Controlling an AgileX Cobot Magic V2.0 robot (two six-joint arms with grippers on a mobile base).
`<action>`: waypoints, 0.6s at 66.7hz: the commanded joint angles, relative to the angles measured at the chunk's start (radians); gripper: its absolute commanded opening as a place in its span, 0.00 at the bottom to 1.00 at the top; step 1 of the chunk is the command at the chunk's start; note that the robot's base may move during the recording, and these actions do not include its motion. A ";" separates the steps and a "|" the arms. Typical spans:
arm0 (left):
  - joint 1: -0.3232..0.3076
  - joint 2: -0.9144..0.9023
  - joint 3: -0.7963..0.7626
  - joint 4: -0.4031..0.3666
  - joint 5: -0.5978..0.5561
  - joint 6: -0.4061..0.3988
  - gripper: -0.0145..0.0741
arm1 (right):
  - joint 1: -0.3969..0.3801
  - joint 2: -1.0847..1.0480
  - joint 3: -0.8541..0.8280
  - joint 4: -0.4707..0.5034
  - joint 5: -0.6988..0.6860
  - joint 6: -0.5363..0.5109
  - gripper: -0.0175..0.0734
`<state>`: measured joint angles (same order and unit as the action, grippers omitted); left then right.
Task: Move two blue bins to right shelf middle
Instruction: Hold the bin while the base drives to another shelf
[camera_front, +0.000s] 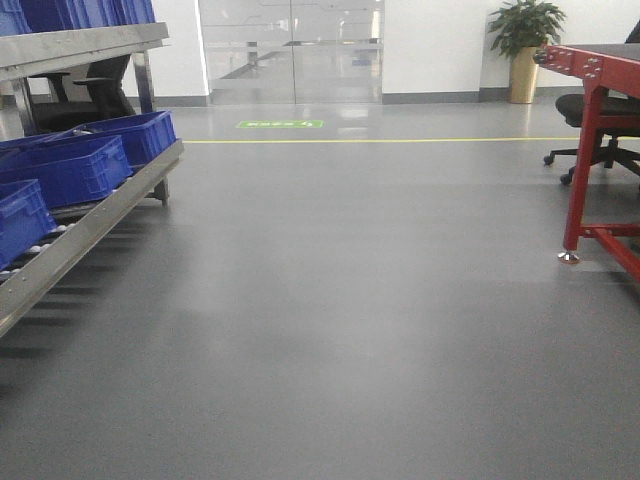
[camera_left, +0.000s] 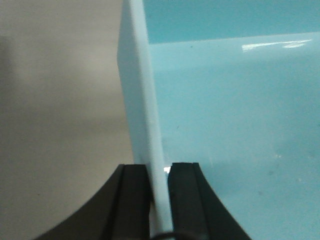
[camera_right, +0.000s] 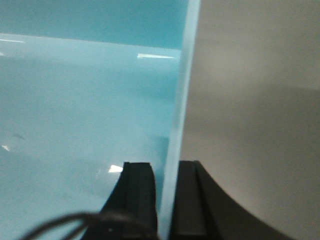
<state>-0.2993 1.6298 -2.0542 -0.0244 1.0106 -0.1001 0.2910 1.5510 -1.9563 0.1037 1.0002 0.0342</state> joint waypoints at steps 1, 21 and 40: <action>-0.003 -0.015 -0.013 -0.036 -0.043 0.018 0.04 | -0.004 -0.004 -0.008 0.006 -0.044 -0.017 0.03; -0.003 -0.013 -0.013 -0.034 -0.043 0.018 0.04 | -0.004 -0.004 -0.008 0.006 -0.048 -0.017 0.03; -0.003 0.001 -0.013 -0.034 -0.045 0.018 0.04 | -0.004 -0.004 -0.008 0.006 -0.048 -0.017 0.03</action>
<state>-0.2993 1.6386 -2.0542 -0.0260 1.0066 -0.1001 0.2910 1.5510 -1.9563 0.1019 1.0002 0.0342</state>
